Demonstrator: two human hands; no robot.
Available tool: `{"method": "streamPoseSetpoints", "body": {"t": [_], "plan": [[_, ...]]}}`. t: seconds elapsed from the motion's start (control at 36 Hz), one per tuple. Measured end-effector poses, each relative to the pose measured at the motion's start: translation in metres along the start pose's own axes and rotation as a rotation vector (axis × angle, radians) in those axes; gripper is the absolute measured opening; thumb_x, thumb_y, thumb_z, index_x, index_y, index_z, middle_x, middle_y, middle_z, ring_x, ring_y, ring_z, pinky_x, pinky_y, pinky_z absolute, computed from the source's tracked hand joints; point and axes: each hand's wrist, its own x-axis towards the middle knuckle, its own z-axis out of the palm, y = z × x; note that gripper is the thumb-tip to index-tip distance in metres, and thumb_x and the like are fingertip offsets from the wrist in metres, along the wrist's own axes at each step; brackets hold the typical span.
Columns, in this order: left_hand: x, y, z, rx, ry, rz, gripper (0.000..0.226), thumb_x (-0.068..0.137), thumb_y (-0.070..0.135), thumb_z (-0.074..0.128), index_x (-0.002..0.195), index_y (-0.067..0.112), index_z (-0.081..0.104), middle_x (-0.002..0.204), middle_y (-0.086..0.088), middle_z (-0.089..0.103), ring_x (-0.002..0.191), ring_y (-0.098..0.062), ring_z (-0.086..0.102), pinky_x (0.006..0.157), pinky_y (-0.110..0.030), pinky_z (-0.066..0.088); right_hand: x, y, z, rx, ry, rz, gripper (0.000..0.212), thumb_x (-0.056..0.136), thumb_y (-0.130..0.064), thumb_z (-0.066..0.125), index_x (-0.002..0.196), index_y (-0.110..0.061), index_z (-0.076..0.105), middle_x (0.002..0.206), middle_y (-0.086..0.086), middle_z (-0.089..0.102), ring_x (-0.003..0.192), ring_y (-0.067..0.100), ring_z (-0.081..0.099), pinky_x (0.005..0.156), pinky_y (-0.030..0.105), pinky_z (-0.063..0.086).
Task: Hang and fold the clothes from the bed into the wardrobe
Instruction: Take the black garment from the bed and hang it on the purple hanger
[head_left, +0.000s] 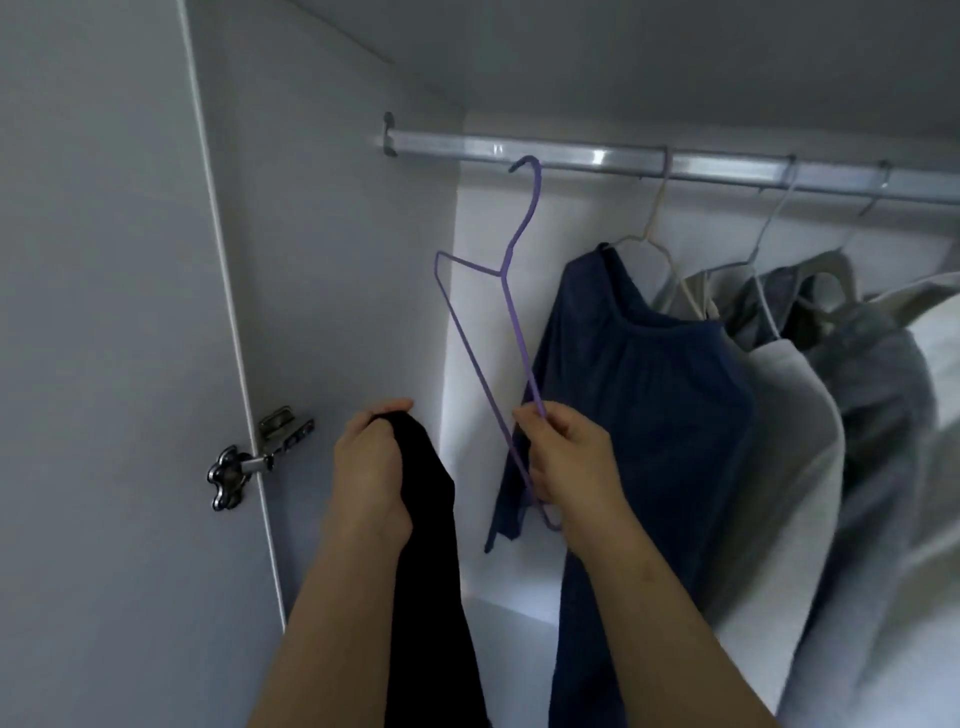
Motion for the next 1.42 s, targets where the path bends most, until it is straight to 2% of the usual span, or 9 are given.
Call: {"method": "streamPoseSetpoints", "body": {"t": [0.31, 0.44, 0.56, 0.67, 0.81, 0.94, 1.08, 1.28, 1.42], "plan": [[-0.063, -0.064, -0.044, 0.109, 0.143, -0.151, 0.04, 0.087, 0.004, 0.035, 0.074, 0.026, 0.065, 0.095, -0.009, 0.059, 0.091, -0.026, 0.055, 0.079, -0.033, 0.047, -0.113, 0.067, -0.087, -0.012, 0.004, 0.139, 0.023, 0.091, -0.013, 0.055, 0.072, -0.014, 0.066, 0.04, -0.005, 0.039, 0.036, 0.004, 0.033, 0.039, 0.014, 0.03], [-0.092, -0.071, -0.05, 0.061, 0.049, -0.26, 0.032, 0.091, 0.009, 0.042, 0.083, 0.024, 0.069, 0.075, -0.002, 0.058, 0.064, -0.018, 0.056, 0.058, -0.025, 0.047, -0.144, 0.091, -0.097, -0.033, -0.039, 0.175, 0.023, 0.091, -0.013, 0.056, 0.07, -0.013, 0.065, 0.046, -0.003, 0.047, 0.041, 0.004, 0.042, 0.043, 0.013, 0.037], [-0.111, -0.071, -0.044, -0.063, -0.149, -0.404, 0.023, 0.094, 0.012, 0.043, 0.097, 0.014, 0.065, 0.047, 0.003, 0.052, 0.037, -0.01, 0.051, 0.04, -0.015, 0.043, -0.166, 0.109, -0.113, -0.178, -0.079, 0.091, 0.03, 0.087, -0.013, 0.061, 0.066, 0.007, 0.058, 0.057, 0.016, 0.044, 0.05, 0.014, 0.042, 0.05, 0.016, 0.036], [-0.125, -0.07, -0.033, -0.023, -0.297, -0.471, 0.024, 0.09, 0.013, 0.046, 0.093, 0.011, 0.07, 0.057, 0.001, 0.052, 0.048, -0.012, 0.051, 0.047, -0.017, 0.049, -0.181, 0.125, -0.132, -0.453, -0.031, 0.061, 0.038, 0.084, -0.019, 0.066, 0.057, 0.004, 0.053, 0.051, 0.012, 0.045, 0.048, 0.008, 0.042, 0.054, 0.016, 0.039], [-0.136, -0.072, -0.018, 0.056, -0.318, -0.462, 0.021, 0.09, 0.012, 0.048, 0.08, 0.01, 0.066, 0.055, -0.002, 0.061, 0.049, -0.013, 0.059, 0.048, -0.021, 0.049, -0.183, 0.133, -0.15, -0.684, 0.025, 0.185, 0.035, 0.09, -0.033, 0.057, 0.057, -0.025, 0.05, 0.056, -0.005, 0.053, 0.057, 0.011, 0.053, 0.065, 0.023, 0.047], [-0.148, -0.08, 0.007, 0.281, -0.404, -0.43, 0.013, 0.089, 0.016, 0.058, 0.082, 0.009, 0.068, 0.072, -0.008, 0.059, 0.067, -0.018, 0.058, 0.062, -0.031, 0.052, -0.176, 0.111, -0.136, -0.412, 0.038, 0.167, 0.017, 0.092, -0.023, 0.056, 0.076, -0.026, 0.061, 0.072, -0.008, 0.063, 0.069, 0.011, 0.063, 0.079, 0.024, 0.055], [-0.154, -0.09, 0.023, 0.355, -0.526, -0.4, 0.013, 0.086, 0.009, 0.056, 0.081, 0.01, 0.068, 0.065, -0.01, 0.068, 0.064, -0.023, 0.066, 0.066, -0.033, 0.057, -0.158, 0.076, -0.116, -0.118, 0.04, 0.046, 0.016, 0.091, -0.014, 0.057, 0.091, -0.03, 0.056, 0.082, -0.007, 0.061, 0.074, 0.006, 0.059, 0.07, 0.015, 0.05], [-0.149, -0.087, 0.029, 0.495, -0.633, -0.3, 0.015, 0.086, 0.008, 0.056, 0.078, 0.008, 0.069, 0.075, -0.012, 0.066, 0.072, -0.024, 0.065, 0.073, -0.034, 0.055, -0.145, 0.066, -0.112, 0.038, 0.063, 0.03, 0.012, 0.088, -0.014, 0.06, 0.095, -0.023, 0.055, 0.079, -0.005, 0.062, 0.073, 0.006, 0.063, 0.071, 0.016, 0.05], [-0.136, -0.086, 0.028, 0.542, -0.514, -0.234, 0.016, 0.086, 0.006, 0.056, 0.084, 0.011, 0.07, 0.085, -0.014, 0.069, 0.078, -0.026, 0.066, 0.073, -0.034, 0.056, -0.138, 0.073, -0.108, -0.037, 0.086, 0.066, 0.016, 0.086, -0.024, 0.064, 0.092, -0.029, 0.05, 0.087, -0.006, 0.06, 0.084, 0.01, 0.061, 0.079, 0.02, 0.051]]}}
